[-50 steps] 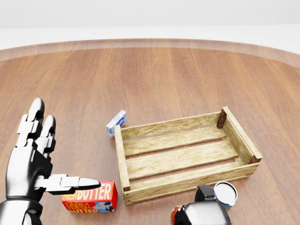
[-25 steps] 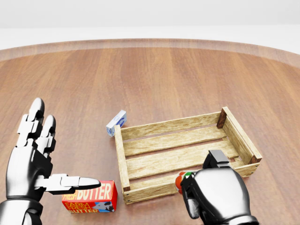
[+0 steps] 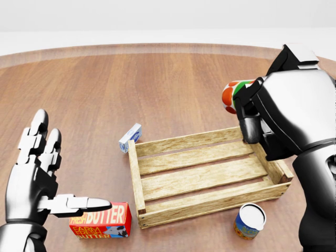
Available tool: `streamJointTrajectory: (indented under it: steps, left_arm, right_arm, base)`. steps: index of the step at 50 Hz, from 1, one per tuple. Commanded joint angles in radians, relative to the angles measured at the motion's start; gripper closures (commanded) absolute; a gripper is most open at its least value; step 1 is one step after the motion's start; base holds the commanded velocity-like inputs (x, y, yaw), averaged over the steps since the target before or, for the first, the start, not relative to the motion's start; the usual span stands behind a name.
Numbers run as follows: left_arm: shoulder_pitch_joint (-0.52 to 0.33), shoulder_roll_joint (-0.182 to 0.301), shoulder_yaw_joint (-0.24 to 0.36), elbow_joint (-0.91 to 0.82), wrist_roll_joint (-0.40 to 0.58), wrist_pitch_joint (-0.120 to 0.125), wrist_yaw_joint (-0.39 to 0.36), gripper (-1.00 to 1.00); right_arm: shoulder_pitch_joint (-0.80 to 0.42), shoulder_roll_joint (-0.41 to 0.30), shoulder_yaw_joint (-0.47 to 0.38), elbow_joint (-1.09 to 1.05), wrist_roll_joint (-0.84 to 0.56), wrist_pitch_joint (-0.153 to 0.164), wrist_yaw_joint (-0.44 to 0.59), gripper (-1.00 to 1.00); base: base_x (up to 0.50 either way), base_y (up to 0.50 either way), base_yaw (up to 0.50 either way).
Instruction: Pick up the tomato sauce, and put it in the wooden tray.
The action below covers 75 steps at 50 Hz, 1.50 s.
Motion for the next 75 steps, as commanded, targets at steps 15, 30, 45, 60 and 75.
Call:
streamJointTrajectory:
  steps: [15, 30, 45, 60, 75]
  left_arm:
    - [-0.007, 0.003, 0.005, 0.001, -0.006, 0.000, 0.000, -1.00]
    - [-0.012, 0.006, 0.011, 0.002, -0.013, 0.000, 0.000, -1.00]
    - [-0.013, 0.008, 0.018, 0.001, -0.019, 0.000, 0.000, -1.00]
    - [-0.017, 0.010, 0.024, 0.003, -0.027, 0.000, -0.001, -1.00]
    - [-0.016, 0.010, 0.023, -0.009, -0.027, 0.000, -0.001, -1.00]
  right_arm:
    - [-0.511, -0.066, 0.062, 0.806, 0.017, 0.000, 0.000, 1.00]
    - [-0.677, -0.033, 0.126, 1.291, -0.013, -0.028, 0.000, 1.00]
    - [-0.838, 0.014, 0.167, 1.768, -0.034, -0.031, 0.000, 1.00]
    - [-0.874, 0.079, 0.179, 1.935, 0.008, 0.000, -0.087, 1.00]
    - [-0.873, 0.113, 0.161, 1.984, 0.074, 0.000, -0.232, 1.00]
  base:
    - [0.00, 0.00, 0.00]
    - [0.00, 0.00, 0.00]
    - [0.00, 0.00, 0.00]
    - [0.00, 0.00, 0.00]
    - [0.00, 0.00, 0.00]
